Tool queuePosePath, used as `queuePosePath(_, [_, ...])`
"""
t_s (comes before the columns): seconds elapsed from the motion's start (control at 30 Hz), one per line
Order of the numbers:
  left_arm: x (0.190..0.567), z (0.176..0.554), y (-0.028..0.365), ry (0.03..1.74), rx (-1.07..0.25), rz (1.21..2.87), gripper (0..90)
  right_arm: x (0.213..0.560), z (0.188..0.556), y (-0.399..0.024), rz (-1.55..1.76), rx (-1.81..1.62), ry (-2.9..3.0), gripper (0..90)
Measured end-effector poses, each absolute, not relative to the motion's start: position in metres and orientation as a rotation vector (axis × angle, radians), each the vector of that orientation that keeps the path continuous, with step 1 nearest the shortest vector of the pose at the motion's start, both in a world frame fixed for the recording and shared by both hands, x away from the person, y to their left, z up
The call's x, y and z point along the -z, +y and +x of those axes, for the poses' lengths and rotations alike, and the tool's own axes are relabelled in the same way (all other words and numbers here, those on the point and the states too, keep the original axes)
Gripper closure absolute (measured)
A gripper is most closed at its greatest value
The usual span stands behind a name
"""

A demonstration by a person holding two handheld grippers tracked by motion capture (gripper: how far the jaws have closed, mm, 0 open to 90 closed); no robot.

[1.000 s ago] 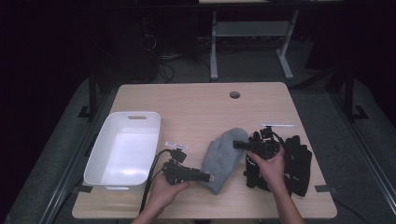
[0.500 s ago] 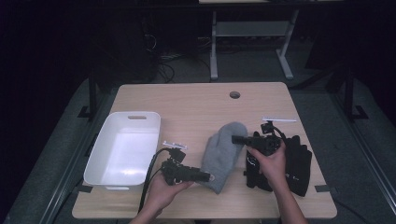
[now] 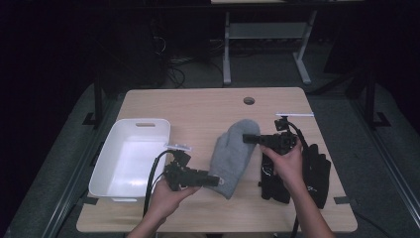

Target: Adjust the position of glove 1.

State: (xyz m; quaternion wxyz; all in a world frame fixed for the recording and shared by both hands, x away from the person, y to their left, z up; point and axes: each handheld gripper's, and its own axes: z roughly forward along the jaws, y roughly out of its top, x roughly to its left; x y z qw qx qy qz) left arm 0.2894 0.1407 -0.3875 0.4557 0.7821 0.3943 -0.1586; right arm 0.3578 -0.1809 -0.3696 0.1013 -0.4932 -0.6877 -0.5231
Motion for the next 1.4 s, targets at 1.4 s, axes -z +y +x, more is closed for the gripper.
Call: queuePosePath(1.4, [0.333,0.298,0.214,1.028,0.267,1.840,47.7,0.311,0.408,-0.102,-1.307,1.513,-2.047,72.1])
